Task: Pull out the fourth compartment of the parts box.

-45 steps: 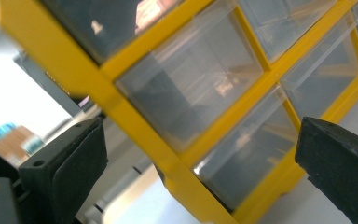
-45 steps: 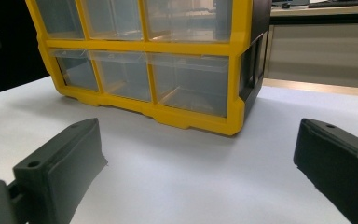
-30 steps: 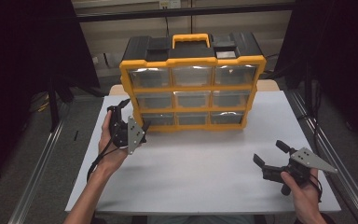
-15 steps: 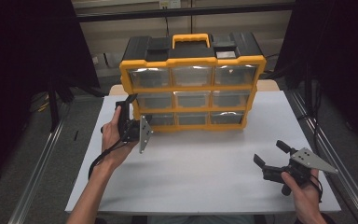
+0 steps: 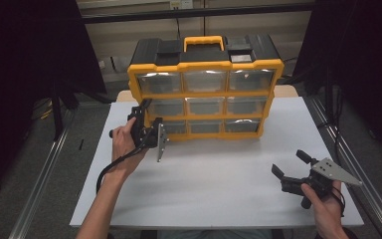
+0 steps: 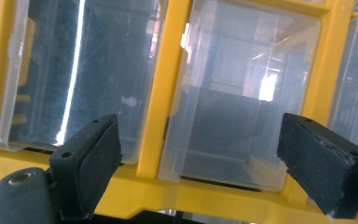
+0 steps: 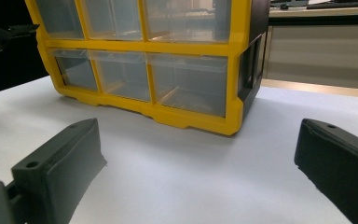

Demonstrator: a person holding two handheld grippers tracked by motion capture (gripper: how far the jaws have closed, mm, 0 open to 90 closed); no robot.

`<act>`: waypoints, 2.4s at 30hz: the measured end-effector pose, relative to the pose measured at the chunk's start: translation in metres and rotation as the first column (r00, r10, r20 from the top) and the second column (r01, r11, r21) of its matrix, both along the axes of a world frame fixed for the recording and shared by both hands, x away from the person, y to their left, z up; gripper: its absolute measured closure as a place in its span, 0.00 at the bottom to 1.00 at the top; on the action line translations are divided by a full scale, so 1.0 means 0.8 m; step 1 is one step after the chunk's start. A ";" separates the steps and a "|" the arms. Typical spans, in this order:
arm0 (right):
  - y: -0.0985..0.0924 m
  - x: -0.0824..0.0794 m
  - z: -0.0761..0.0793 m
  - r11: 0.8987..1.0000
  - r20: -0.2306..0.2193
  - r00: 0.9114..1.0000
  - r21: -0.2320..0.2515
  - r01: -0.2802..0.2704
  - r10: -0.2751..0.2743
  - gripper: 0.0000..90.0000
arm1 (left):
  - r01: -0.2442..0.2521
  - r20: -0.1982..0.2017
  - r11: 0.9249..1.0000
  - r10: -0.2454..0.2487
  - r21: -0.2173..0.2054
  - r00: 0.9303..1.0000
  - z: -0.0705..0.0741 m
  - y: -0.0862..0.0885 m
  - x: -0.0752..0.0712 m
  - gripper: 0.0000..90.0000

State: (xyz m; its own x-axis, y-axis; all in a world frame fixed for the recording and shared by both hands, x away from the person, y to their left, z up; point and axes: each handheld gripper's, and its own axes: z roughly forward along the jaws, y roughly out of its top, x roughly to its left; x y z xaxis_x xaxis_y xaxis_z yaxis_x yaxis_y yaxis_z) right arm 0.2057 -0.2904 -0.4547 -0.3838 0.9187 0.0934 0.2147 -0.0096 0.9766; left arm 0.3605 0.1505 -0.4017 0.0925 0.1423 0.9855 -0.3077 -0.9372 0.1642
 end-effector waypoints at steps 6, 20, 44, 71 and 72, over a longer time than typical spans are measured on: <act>0.002 0.000 0.000 1.000 -0.003 1.000 -0.001 -0.014 0.014 0.01 | -0.019 0.024 0.999 0.018 0.029 1.000 -0.002 0.000 0.001 0.23; 0.003 0.001 0.000 1.000 -0.003 1.000 -0.004 -0.029 0.029 0.01 | -0.017 -0.005 0.995 0.017 0.102 1.000 -0.007 0.003 0.010 0.37; 0.001 0.001 0.000 1.000 0.002 1.000 -0.002 -0.024 0.024 0.01 | 0.006 0.055 0.988 -0.015 0.156 0.998 0.000 0.001 0.017 0.56; 0.002 0.001 0.000 1.000 0.003 1.000 -0.002 -0.021 0.021 0.01 | 0.007 0.076 0.991 -0.017 0.130 0.997 0.008 0.003 0.015 0.88; 0.002 0.001 0.000 1.000 0.002 1.000 -0.001 -0.022 0.022 0.01 | 0.003 0.067 0.992 -0.012 0.123 0.998 0.008 0.003 0.015 0.88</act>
